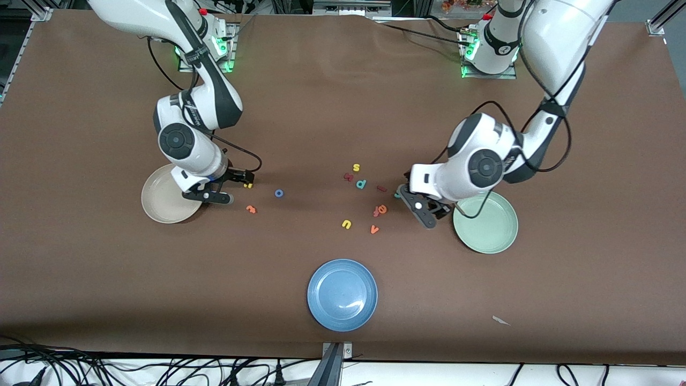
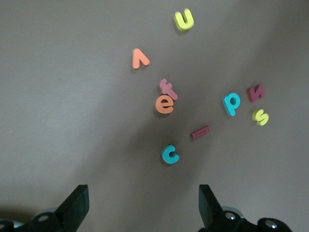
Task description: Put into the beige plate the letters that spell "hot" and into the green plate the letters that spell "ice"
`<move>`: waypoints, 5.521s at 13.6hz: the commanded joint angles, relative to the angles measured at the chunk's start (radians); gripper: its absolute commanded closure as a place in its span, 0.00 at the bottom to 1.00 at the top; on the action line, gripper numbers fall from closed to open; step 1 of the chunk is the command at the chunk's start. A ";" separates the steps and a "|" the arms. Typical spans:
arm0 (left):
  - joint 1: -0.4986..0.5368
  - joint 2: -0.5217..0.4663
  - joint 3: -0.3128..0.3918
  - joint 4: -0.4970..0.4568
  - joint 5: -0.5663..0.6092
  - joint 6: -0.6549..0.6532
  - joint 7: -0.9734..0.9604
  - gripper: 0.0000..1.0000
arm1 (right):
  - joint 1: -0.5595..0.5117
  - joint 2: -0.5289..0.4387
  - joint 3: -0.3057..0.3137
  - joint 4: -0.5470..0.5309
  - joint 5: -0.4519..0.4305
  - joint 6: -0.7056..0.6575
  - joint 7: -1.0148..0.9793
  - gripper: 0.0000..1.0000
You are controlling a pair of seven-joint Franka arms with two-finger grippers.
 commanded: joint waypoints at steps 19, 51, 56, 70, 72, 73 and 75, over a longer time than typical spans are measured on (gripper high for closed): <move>-0.154 0.145 -0.035 -0.042 0.281 0.180 0.380 0.53 | -0.006 0.122 0.031 -0.003 0.037 0.125 0.074 0.35; 0.119 -0.002 0.125 -0.115 0.298 0.102 0.627 0.79 | -0.021 0.062 -0.383 0.014 0.030 -0.058 -0.497 0.92; 0.125 -0.023 0.113 -0.128 0.300 0.167 0.635 0.00 | -0.047 0.085 -0.383 -0.021 0.033 0.026 -0.525 0.84; -0.079 0.090 -0.018 -0.132 0.421 0.266 0.549 0.21 | -0.024 0.089 -0.059 0.164 0.027 -0.037 -0.253 0.01; -0.081 0.104 -0.018 -0.134 0.465 0.284 0.548 0.22 | -0.021 0.119 -0.050 0.163 0.027 0.012 -0.384 0.01; -0.079 0.107 -0.018 -0.139 0.468 0.284 0.548 0.23 | -0.019 0.134 -0.041 0.163 0.025 0.044 -0.459 0.01; -0.079 0.106 -0.019 -0.143 0.472 0.286 0.549 0.41 | -0.003 0.166 -0.039 0.163 0.019 0.129 -0.508 0.01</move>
